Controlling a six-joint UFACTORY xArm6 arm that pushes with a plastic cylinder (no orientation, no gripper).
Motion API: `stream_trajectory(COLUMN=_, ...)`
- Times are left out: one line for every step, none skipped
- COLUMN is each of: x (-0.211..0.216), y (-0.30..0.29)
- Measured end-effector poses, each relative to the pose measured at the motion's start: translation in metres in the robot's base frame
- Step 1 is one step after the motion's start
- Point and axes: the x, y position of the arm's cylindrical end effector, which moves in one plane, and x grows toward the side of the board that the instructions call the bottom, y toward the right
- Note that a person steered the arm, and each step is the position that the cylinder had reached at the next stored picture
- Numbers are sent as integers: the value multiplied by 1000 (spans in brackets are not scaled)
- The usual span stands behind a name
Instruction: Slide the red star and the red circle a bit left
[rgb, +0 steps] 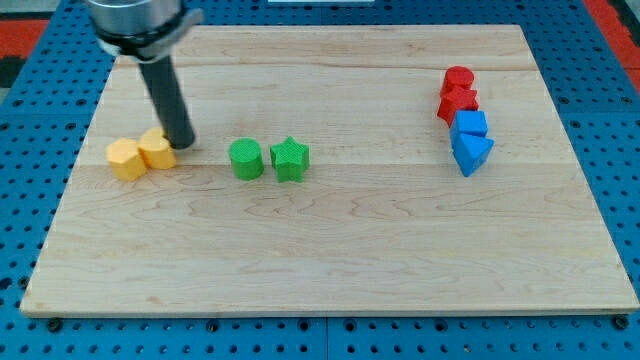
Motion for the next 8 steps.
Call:
stream_trajectory(x=-1, y=5)
stream_trajectory(x=10, y=45)
stream_trajectory(x=22, y=97)
stream_trajectory(x=24, y=85)
stream_trajectory(x=63, y=84)
stream_trajectory(x=92, y=134)
stream_trajectory(x=95, y=246)
stream_trajectory(x=94, y=325)
